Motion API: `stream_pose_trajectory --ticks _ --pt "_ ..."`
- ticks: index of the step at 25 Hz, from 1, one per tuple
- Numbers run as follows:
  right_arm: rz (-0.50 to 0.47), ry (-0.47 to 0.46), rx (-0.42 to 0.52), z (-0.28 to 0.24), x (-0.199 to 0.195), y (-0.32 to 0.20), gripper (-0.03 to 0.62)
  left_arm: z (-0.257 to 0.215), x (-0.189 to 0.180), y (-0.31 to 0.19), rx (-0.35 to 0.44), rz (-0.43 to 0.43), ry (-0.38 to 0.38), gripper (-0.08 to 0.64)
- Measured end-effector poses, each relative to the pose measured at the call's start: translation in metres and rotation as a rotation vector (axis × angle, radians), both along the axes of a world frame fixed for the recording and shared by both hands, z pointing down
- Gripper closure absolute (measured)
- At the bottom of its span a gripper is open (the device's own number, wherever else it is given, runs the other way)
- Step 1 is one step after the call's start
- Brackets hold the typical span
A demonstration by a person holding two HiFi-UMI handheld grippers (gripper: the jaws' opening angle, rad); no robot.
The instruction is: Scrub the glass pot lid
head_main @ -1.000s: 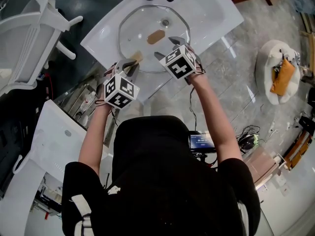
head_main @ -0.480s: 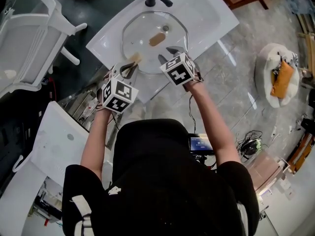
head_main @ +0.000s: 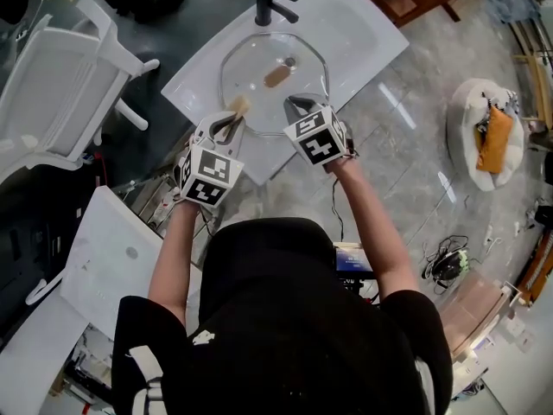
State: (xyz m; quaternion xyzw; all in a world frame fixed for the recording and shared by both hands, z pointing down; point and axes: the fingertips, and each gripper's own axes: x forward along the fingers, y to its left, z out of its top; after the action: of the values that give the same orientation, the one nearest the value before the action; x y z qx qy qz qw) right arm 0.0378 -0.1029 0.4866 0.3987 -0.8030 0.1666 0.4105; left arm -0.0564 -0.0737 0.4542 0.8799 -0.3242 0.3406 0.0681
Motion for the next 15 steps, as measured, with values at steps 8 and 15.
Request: stream_pose_trajectory --ticks 8,15 --pt "0.061 -0.077 0.101 -0.050 -0.019 0.009 0.592 -0.039 -0.010 0.005 0.070 -0.013 0.065 0.540" --pt "0.107 -0.147 0.233 -0.109 -0.037 0.020 0.592 -0.085 -0.020 0.015 0.134 -0.016 0.143 0.540"
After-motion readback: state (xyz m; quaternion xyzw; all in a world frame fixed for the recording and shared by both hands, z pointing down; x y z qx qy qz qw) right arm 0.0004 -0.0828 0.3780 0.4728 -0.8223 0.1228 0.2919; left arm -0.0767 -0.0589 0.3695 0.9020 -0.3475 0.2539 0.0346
